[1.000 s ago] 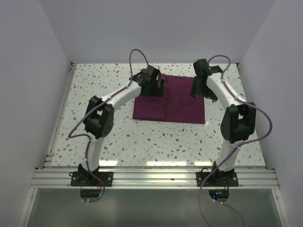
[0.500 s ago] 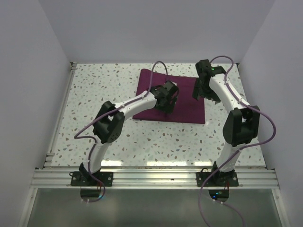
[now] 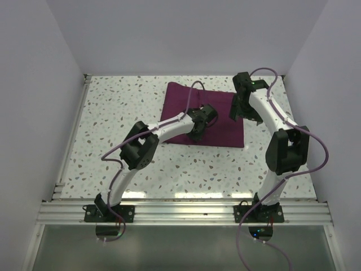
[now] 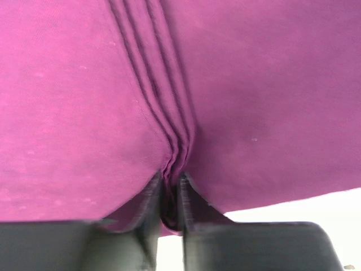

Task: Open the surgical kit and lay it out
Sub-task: Open the surgical kit at the center of the board.

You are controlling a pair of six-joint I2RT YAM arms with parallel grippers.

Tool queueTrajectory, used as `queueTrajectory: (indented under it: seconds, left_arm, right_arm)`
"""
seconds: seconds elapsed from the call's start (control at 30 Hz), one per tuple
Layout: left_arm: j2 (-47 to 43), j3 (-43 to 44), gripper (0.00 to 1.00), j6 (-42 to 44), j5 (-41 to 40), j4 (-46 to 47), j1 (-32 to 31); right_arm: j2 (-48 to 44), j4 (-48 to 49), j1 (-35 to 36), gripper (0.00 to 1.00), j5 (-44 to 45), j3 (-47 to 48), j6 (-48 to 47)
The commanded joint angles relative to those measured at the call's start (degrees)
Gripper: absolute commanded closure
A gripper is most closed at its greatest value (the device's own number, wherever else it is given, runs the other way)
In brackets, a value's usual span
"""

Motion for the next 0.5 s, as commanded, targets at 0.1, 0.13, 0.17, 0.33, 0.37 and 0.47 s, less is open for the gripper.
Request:
queueTrajectory:
  seconds: [0.1, 0.13, 0.17, 0.33, 0.37, 0.47]
  left_arm:
    - [1.11, 8.59, 1.00, 0.84, -2.39, -6.26, 0.59]
    - [0.15, 11.67, 1.00, 0.49, -2.13, -7.92, 1.03]
    - [-0.56, 11.70, 1.00, 0.22, -1.95, -8.55, 1.38]
    - [-9.42, 11.54, 1.00, -3.90, 2.26, -8.65, 8.40]
    - [-13.36, 9.96, 1.00, -5.74, 3.23, -8.12, 10.15]
    - [-21.90, 0.74, 1.00, -7.78, 4.99, -4.34, 16.75]
  right_arm:
    - [-1.02, -0.77, -0.23, 0.02, 0.23, 0.80, -0.89]
    - [-0.76, -0.86, -0.32, 0.02, 0.84, 1.23, -1.07]
    - [-0.58, -0.94, -0.32, 0.02, 1.10, 1.76, -0.98]
    - [1.88, -2.44, -0.32, 0.01, 1.02, 7.37, -1.07]
    - [3.19, -2.61, -0.32, 0.02, 0.76, 8.35, -1.07]
    - [5.22, -2.97, -0.32, 0.02, -0.91, 12.30, -0.80]
